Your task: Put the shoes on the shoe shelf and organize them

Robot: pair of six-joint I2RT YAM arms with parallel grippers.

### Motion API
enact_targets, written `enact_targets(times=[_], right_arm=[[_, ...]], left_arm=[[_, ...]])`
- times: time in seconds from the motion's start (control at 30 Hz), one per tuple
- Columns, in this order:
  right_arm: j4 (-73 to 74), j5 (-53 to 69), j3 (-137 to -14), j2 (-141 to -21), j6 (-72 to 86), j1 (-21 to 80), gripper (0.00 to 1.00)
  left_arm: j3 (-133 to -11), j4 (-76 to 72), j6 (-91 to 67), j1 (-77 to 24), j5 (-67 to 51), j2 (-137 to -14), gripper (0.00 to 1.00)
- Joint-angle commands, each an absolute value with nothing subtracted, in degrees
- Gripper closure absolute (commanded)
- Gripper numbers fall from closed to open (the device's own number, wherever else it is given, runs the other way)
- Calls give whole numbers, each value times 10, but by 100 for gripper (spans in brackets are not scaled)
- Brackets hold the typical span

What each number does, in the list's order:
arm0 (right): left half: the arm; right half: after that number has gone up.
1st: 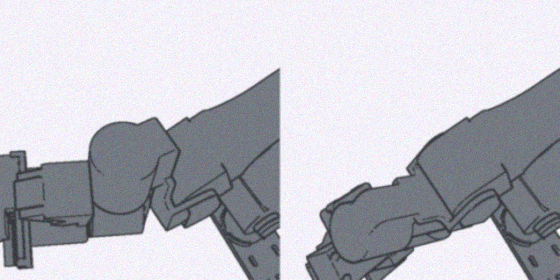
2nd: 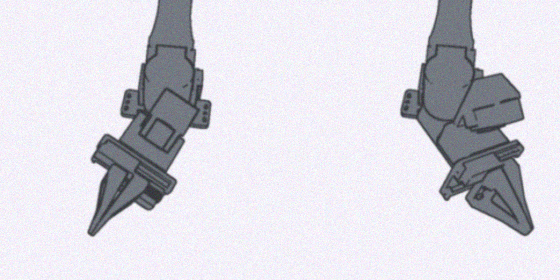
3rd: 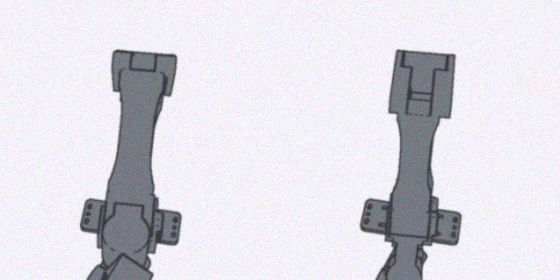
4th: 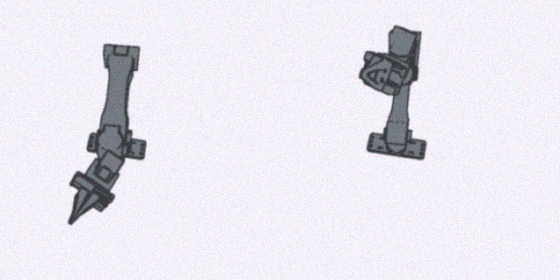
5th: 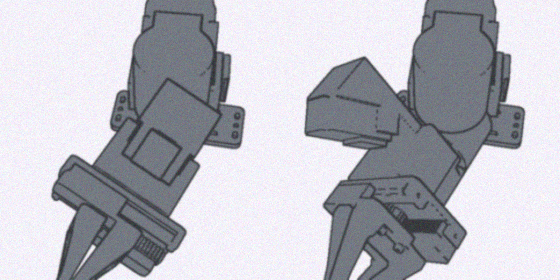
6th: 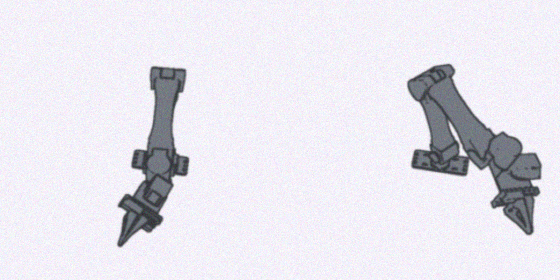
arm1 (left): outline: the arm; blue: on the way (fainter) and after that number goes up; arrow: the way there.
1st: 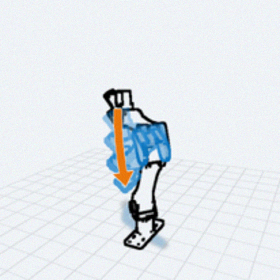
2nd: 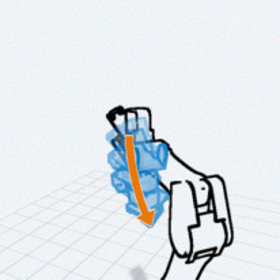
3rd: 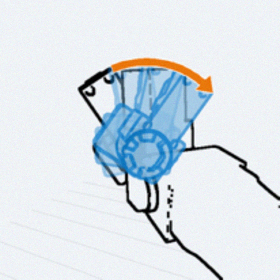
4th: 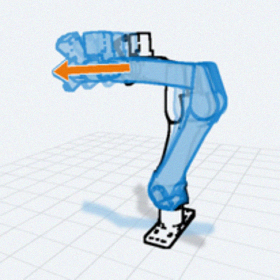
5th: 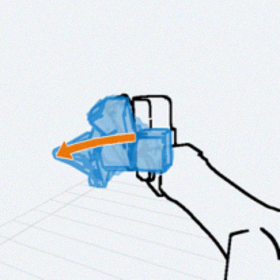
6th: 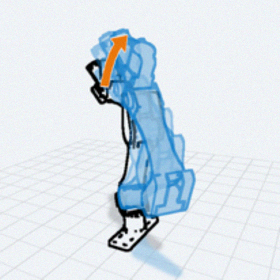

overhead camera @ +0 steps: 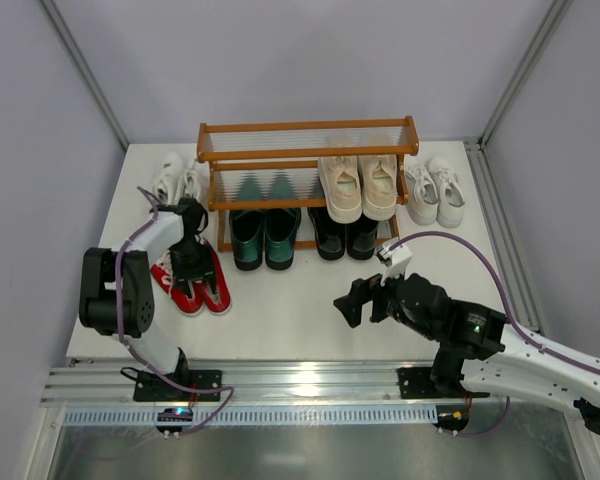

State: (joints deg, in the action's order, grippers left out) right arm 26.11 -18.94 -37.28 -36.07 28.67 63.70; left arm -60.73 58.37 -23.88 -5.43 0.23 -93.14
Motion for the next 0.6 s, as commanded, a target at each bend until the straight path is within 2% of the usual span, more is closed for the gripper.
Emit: enact_targets(times=[0.0, 0.2, 0.4, 0.57], right_arm=[[267, -207, -392, -361, 290, 641, 0], [268, -209, -385, -355, 289, 641, 0], [259, -212, -384, -360, 280, 641, 0], [249, -207, -381, -367, 277, 641, 0]], left_arm=[[-600, 603, -256, -66, -33, -960, 42], [-570, 599, -285, -96, -55, -932, 34], [-542, 622, -322, -125, -71, -840, 25], [-526, 635, -336, -132, -96, -786, 22]])
